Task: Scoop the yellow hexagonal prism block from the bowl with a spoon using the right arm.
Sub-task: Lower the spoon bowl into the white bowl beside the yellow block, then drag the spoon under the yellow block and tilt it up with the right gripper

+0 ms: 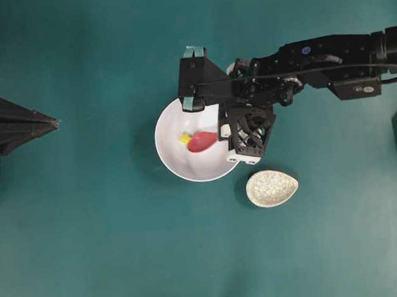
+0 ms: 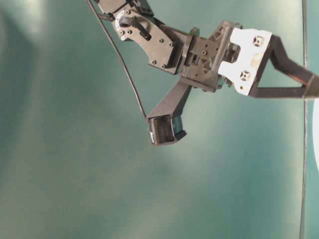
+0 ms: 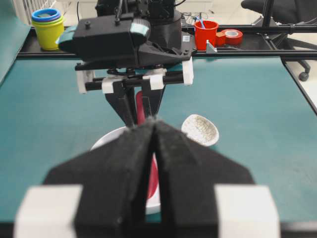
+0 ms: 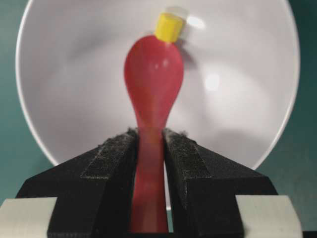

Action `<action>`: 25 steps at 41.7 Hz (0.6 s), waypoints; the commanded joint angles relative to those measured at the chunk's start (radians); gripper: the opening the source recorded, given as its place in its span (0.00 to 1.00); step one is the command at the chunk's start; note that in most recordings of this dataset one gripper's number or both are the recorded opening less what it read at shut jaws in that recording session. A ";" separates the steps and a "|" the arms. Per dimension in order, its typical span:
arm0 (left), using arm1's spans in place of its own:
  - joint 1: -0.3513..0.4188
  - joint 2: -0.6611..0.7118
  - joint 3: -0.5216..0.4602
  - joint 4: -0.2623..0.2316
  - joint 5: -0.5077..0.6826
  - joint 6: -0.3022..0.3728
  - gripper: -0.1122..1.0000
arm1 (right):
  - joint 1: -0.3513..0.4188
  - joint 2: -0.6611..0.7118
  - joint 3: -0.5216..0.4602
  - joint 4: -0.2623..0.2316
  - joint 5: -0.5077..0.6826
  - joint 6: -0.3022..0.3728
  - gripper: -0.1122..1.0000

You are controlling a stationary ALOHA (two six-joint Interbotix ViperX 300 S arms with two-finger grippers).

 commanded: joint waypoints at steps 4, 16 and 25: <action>0.000 0.009 -0.018 0.003 -0.005 0.002 0.10 | 0.002 -0.017 -0.023 -0.026 -0.037 0.005 0.31; 0.000 0.009 -0.017 0.002 -0.003 0.002 0.10 | 0.002 -0.017 -0.023 -0.037 -0.078 0.005 0.31; 0.000 0.009 -0.018 0.003 -0.005 0.002 0.10 | 0.002 -0.017 -0.035 -0.040 -0.091 0.003 0.31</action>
